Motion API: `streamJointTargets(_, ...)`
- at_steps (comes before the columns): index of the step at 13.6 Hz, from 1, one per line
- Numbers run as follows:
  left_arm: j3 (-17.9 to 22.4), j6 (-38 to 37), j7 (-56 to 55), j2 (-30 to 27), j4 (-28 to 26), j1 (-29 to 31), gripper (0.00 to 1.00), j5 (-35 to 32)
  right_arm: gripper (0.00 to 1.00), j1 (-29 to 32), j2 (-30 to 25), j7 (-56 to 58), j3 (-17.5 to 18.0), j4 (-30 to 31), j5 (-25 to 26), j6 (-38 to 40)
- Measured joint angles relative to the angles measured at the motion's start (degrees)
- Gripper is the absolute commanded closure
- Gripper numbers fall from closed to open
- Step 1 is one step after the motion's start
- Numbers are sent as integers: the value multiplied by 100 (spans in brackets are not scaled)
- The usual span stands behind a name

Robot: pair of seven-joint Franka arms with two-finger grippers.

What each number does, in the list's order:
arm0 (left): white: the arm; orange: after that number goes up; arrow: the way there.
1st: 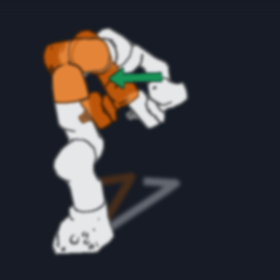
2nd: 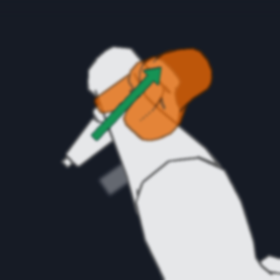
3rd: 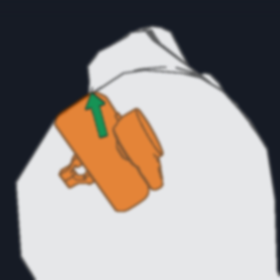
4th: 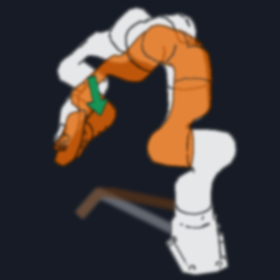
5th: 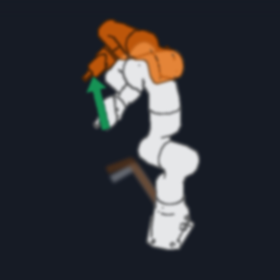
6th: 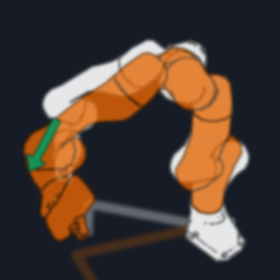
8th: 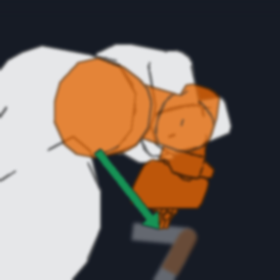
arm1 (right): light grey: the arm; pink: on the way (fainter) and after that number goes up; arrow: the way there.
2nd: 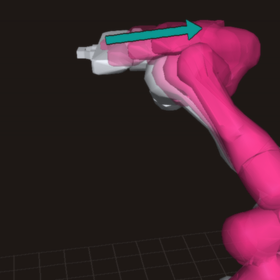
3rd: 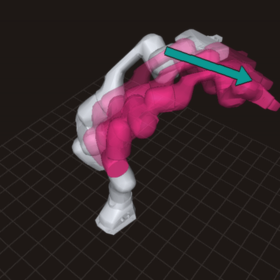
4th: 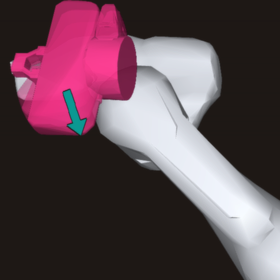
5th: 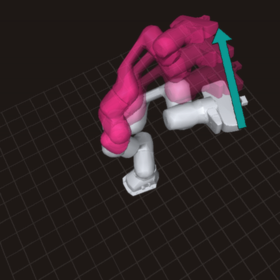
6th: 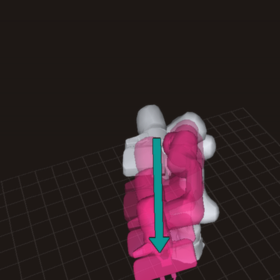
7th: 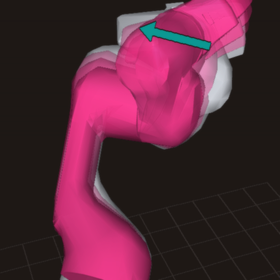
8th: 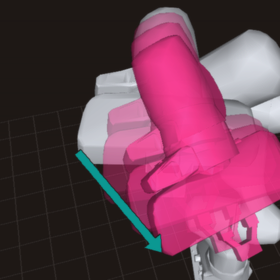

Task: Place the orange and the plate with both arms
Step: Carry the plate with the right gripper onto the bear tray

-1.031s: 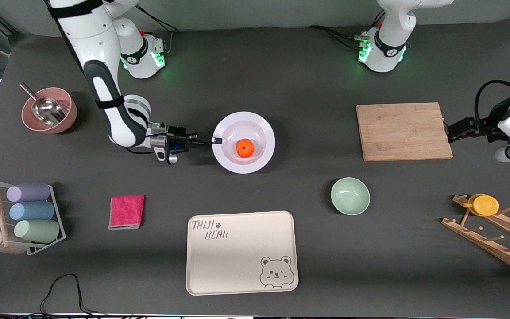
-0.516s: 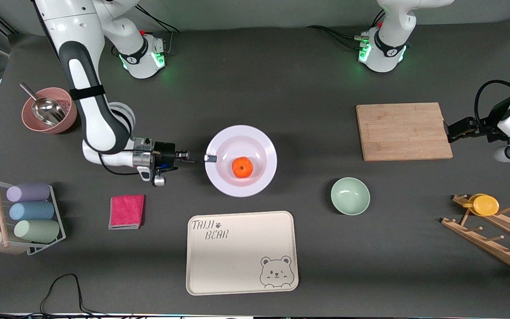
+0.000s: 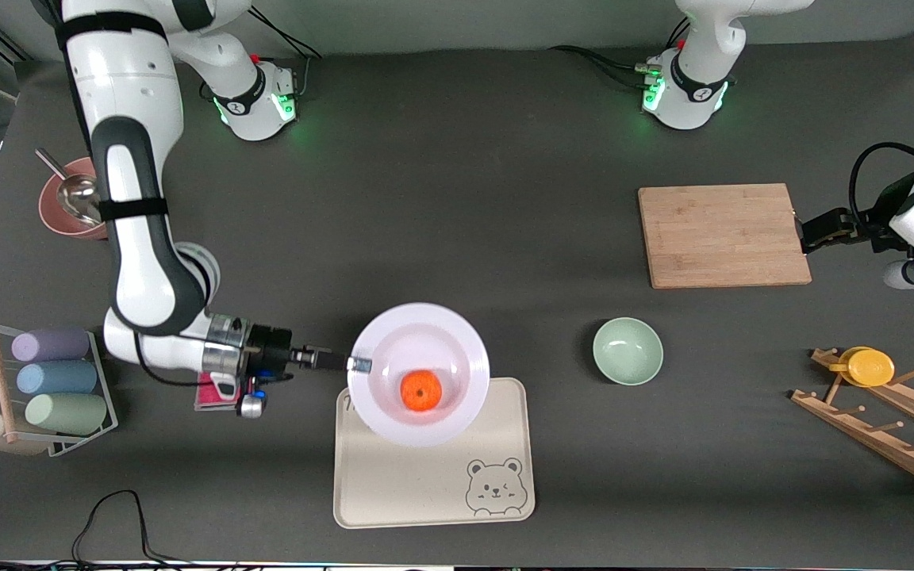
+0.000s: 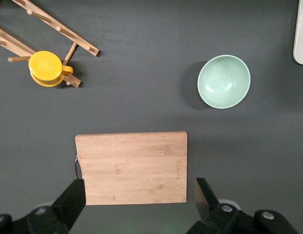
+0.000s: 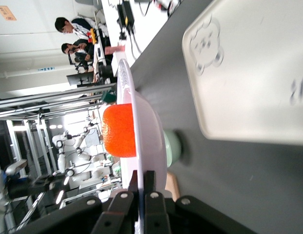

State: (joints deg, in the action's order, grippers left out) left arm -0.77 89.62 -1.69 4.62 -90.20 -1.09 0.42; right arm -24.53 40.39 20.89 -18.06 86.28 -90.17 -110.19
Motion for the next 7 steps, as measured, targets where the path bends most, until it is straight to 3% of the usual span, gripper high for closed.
streamJointTargets(3, -9, 0, 0, 0, -1, -3, 0, 0, 100, 369, 927, -1, 64, -1102, -87, 15)
streamJointTargets(7, -11, 0, 0, 0, 0, -4, 0, 0, 100, 961, 1656, -1, 717, -2044, -126, 30)
